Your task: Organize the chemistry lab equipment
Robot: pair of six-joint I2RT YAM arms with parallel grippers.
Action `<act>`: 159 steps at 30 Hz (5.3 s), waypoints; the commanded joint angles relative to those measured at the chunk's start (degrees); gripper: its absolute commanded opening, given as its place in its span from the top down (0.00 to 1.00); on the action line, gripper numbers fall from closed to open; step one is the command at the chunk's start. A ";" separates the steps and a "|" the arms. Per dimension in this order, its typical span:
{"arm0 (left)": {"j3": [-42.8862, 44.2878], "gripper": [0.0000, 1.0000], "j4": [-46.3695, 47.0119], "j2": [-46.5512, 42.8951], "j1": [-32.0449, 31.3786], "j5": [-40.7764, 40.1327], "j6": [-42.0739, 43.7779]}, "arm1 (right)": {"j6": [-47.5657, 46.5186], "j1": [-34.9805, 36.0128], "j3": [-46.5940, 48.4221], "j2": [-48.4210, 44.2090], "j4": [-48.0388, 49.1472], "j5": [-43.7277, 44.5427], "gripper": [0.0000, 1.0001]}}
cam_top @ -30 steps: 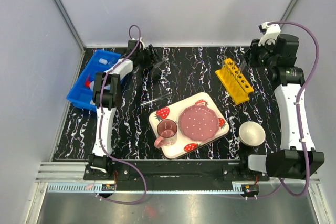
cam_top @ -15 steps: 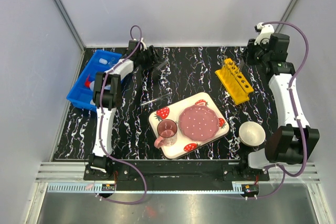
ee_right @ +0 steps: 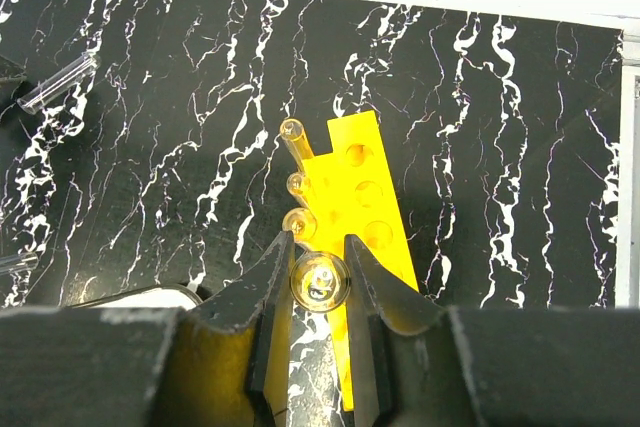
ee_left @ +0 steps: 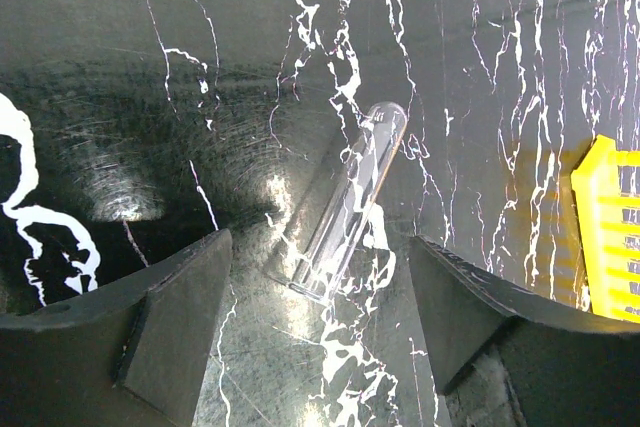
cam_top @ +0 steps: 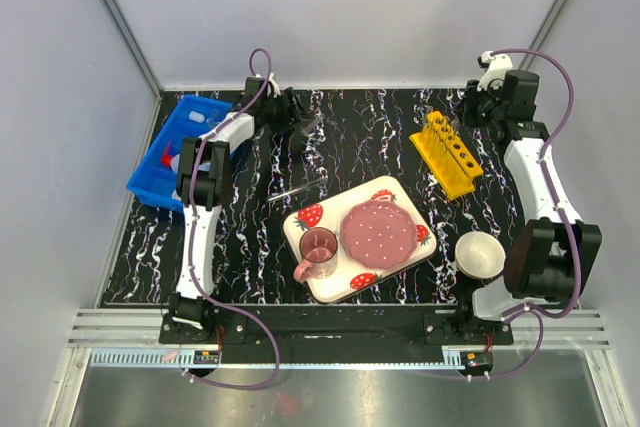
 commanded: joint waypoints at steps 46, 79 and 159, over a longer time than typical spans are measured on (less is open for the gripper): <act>4.52 0.17 -6.75 -2.10 -0.18 0.08 2.70 | -7.58 -0.28 -10.60 -6.14 5.76 -1.16 0.15; -29.90 0.09 -6.76 -40.20 -2.11 -13.89 24.40 | -17.61 -1.16 -13.66 -22.31 -20.98 -32.35 0.00; -16.31 0.86 -21.81 -26.79 -11.87 -1.27 38.24 | -18.19 -10.66 -28.18 -25.49 -16.55 -52.39 0.00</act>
